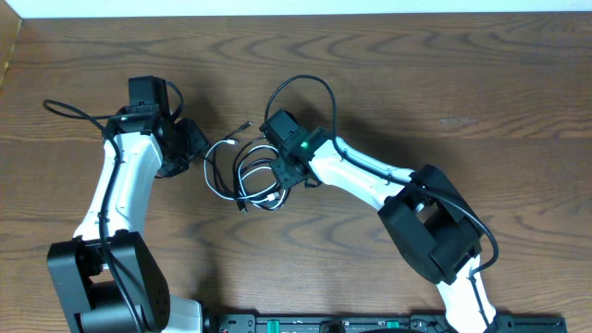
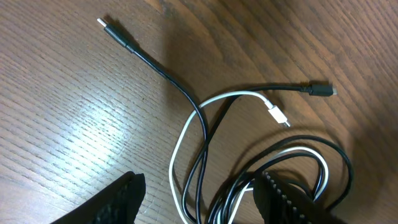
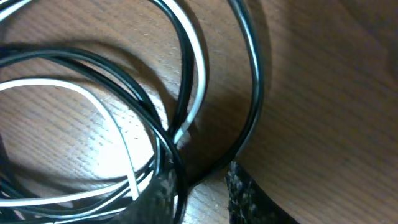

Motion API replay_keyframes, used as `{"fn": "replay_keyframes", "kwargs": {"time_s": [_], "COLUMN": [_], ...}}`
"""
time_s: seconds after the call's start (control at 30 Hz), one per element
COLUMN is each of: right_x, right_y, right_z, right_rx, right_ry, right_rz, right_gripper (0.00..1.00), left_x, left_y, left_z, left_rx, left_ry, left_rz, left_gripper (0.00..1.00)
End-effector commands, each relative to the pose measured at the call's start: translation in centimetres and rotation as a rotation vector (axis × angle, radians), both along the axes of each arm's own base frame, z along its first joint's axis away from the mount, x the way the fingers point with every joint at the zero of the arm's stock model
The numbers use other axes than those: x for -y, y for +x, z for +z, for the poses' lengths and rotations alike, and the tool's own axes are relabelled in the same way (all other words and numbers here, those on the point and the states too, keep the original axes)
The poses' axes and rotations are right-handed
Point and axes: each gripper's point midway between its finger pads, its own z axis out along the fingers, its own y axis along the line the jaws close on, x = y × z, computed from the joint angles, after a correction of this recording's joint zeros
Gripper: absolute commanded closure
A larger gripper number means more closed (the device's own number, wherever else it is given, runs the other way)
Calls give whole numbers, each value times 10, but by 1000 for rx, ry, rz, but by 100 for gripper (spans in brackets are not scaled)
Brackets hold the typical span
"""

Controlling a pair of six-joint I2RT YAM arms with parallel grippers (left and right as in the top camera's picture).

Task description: Untangle cables

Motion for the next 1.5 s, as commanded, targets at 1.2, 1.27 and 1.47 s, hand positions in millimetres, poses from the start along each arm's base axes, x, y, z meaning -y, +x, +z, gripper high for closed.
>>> {"fn": "replay_keyframes", "kwargs": {"time_s": [1.2,1.27,1.47], "right_x": [26,28,65], "right_y": [49,48,47], "right_z": [305,301,264], "right_rx": [737,718,583], "right_ry": [303,299,175], "right_rz": [-30,-39,-89], "right_gripper": [99,97,68], "left_x": [32,32,32], "left_y": [5,5,5], "left_z": [2,2,1], "left_rx": [49,49,49], "left_ry": [-151,-148,-146], "left_rz": [-174,-175,-175], "left_gripper": [39,39,39]}}
